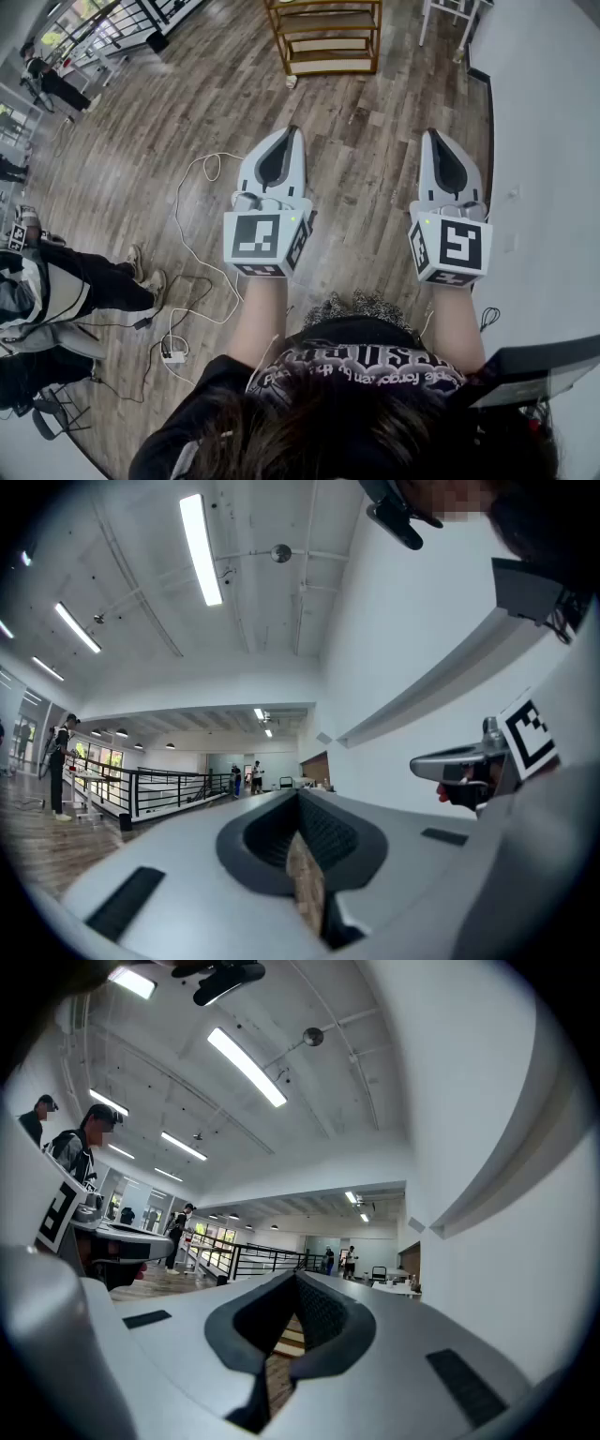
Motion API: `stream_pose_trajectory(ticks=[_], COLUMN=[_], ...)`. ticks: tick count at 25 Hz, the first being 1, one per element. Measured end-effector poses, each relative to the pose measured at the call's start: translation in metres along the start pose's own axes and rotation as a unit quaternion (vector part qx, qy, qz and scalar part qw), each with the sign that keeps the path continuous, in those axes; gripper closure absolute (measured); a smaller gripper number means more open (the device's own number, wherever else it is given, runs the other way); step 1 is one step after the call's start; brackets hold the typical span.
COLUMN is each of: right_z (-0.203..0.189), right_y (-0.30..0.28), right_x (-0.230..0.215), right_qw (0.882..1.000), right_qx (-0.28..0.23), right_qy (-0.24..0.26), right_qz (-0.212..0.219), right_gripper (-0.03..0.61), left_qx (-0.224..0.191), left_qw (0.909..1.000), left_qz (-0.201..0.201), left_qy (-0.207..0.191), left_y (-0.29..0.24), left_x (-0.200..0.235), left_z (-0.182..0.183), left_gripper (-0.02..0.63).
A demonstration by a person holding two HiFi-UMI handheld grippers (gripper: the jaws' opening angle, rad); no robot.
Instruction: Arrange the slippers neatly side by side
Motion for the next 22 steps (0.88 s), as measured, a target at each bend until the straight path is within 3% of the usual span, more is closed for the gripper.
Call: stream_pose_trajectory(ticks=[13, 22], right_z=[-0.006, -0.022], right_y=[0.005, -0.006], right_x=[-0.002, 0.022], right_qw=[1.000, 0.999], right_qx=[-0.010, -0.013], right_qy=[-0.002, -0.006], right_qz=[-0.006, 0.049], right_gripper=[0.575, 0.575], left_qx=[0.000, 0.009], left_qw=[1.0000, 0.9999], left_qz=[0.000, -0.011], left_qy=[-0.002, -0.006], left_y=[0.007, 0.011], left_x=[-0.001, 0.023], left_z=[-0.002, -0.022], left_gripper=[0.614, 0.614])
Point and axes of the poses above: the fingertips, and each gripper's own axes: y backward along the fingers, x to its left, z out of its top, the point moved 6 cm from there along y, backward along the fingers, and after that the axes turned 12 degrees about -z, right-handed, at the moved point
